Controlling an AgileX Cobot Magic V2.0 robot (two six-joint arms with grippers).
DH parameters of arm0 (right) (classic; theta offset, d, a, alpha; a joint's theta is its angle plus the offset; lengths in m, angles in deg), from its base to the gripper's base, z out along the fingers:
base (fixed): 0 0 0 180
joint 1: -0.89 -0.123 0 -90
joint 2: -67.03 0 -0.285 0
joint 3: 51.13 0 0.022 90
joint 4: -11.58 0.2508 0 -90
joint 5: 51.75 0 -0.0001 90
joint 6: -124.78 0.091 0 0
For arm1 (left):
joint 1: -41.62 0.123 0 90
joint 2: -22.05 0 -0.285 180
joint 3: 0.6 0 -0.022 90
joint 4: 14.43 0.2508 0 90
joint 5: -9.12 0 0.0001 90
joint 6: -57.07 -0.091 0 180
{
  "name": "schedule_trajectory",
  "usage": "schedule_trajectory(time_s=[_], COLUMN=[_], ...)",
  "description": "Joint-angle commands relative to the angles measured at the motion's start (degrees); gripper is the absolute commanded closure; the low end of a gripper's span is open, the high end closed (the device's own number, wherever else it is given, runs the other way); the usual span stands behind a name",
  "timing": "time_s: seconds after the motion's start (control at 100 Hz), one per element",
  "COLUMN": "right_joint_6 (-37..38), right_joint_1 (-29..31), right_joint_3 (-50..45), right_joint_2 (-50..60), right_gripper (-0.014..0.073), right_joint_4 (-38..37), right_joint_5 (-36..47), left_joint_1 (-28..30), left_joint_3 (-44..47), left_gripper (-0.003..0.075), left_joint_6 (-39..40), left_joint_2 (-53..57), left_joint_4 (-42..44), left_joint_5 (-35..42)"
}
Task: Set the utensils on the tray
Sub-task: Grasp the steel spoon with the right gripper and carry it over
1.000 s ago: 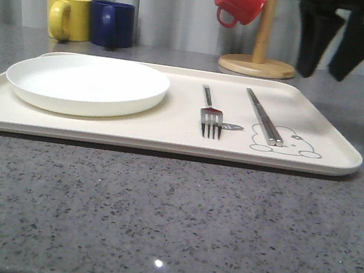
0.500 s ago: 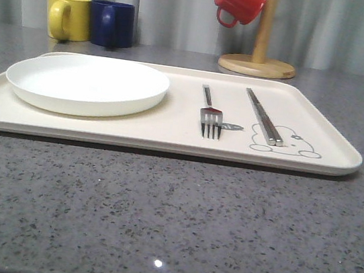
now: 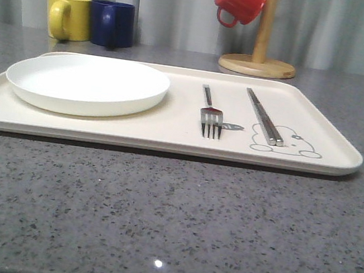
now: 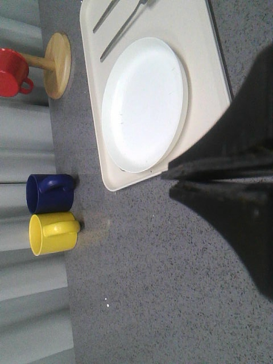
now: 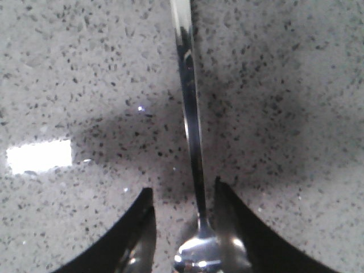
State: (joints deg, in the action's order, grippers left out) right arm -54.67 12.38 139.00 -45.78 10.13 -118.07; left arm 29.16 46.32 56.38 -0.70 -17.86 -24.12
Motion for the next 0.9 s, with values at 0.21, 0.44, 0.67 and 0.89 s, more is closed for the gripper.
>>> schedule_trajectory(time_s=[0.21,0.44,0.67,0.89], right_joint_6=[-0.54,-0.54,-0.86,2.39], right_joint_1=[0.86,0.43,-7.22,-19.52], right_joint_3=[1.44,1.44,1.44,1.44], right_joint_2=[1.09,2.96,9.46,10.34], right_gripper=[0.0553,0.0676,0.0676,0.0676], right_joint_4=[-0.03,2.33,4.99,12.46], right_joint_5=[1.8,1.34,1.83,2.95], left_joint_1=[-0.39,-0.39,-0.39,-0.39], left_joint_3=[-1.59,-1.59,-1.59,-1.59], left_gripper=[0.0739,0.0739,0.0739,0.0739], left_joint_6=[0.2,0.2,0.2,0.2], left_joint_2=[-0.59,-0.59,-0.59,-0.59], left_joint_4=[-0.15,-0.15,-0.15,-0.15], left_joint_5=[4.16,4.16,4.16,4.16])
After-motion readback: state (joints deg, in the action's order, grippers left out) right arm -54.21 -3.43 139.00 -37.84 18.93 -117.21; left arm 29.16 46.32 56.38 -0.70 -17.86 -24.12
